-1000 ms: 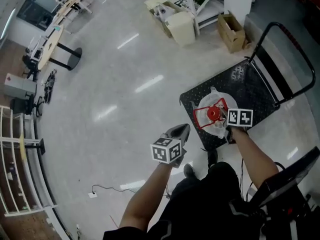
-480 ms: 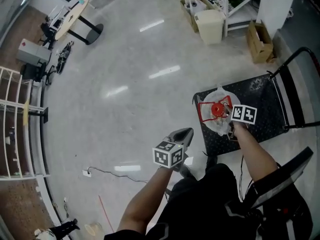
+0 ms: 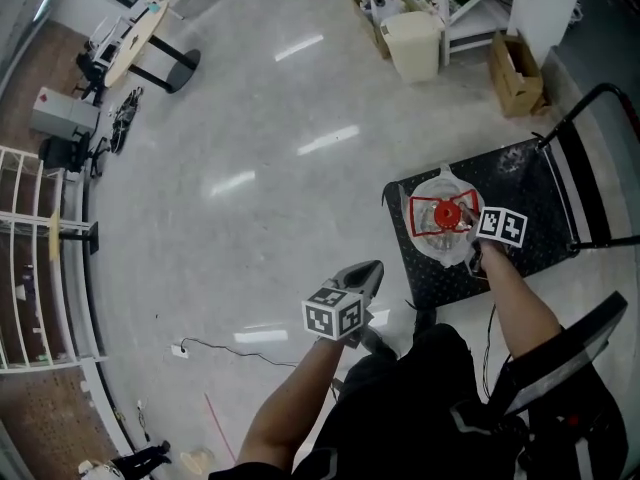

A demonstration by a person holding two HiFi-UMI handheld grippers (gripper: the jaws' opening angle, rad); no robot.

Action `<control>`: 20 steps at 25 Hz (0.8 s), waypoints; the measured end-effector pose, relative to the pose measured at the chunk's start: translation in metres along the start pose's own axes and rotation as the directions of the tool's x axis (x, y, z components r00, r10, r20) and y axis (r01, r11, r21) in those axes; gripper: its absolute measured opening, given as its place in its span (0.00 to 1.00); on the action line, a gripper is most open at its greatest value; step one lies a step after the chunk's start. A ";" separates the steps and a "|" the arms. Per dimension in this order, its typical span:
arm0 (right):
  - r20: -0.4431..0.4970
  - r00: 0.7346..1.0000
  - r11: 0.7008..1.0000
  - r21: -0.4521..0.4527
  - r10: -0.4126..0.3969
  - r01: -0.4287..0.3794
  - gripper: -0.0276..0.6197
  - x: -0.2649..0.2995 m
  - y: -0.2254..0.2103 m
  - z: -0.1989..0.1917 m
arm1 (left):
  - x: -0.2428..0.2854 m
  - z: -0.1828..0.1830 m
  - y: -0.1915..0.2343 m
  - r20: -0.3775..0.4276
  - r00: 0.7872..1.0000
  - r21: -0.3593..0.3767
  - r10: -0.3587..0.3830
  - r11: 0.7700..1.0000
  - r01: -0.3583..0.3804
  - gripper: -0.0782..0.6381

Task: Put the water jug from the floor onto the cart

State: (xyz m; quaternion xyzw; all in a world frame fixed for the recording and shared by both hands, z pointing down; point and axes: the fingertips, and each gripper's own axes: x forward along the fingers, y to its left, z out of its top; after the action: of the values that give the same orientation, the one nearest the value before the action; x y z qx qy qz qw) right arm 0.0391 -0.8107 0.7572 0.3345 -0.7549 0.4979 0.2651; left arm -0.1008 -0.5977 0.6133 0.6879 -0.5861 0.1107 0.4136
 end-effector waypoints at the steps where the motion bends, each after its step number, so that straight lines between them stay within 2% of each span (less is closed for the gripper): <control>1: 0.001 1.000 1.000 0.010 -0.004 0.004 0.11 -0.003 -0.008 -0.001 | 0.002 0.002 -0.002 -0.001 1.000 -0.003 -0.007 1.000 0.007 0.11; 6: 0.004 1.000 0.998 0.047 0.029 -0.029 0.11 -0.006 -0.023 -0.005 | 0.012 0.017 -0.013 -0.004 0.999 0.030 -0.036 0.999 0.036 0.11; 8: 0.010 1.000 1.000 0.013 0.015 -0.015 0.11 -0.010 -0.025 -0.007 | 0.012 0.019 -0.019 -0.012 0.999 0.050 -0.051 0.997 0.052 0.11; 11: 0.037 0.999 0.999 -0.050 -0.005 0.007 0.24 -0.022 -0.028 -0.004 | 0.010 0.023 -0.023 -0.026 0.997 0.091 -0.070 0.993 0.072 0.11; 13: 0.058 0.998 0.997 -0.071 -0.013 0.017 0.26 -0.034 -0.032 0.001 | 0.011 0.025 -0.024 -0.026 0.996 0.105 -0.081 0.991 0.083 0.11; 16: 0.116 0.993 0.993 -0.106 -0.032 0.044 0.27 -0.059 -0.033 0.009 | 0.011 0.033 -0.027 -0.006 0.994 0.119 -0.106 0.987 0.106 0.11; 20: 0.233 0.972 0.988 -0.133 -0.042 0.075 0.27 -0.098 -0.019 0.015 | 0.014 0.044 -0.031 0.027 0.987 0.156 -0.157 0.976 0.151 0.11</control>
State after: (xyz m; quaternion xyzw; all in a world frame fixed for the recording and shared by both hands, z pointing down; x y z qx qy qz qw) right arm 0.1149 -0.8063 0.6905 0.3922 -0.8036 0.3932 0.2139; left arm -0.0837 -0.6399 0.5807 0.7630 -0.5289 0.1096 0.3551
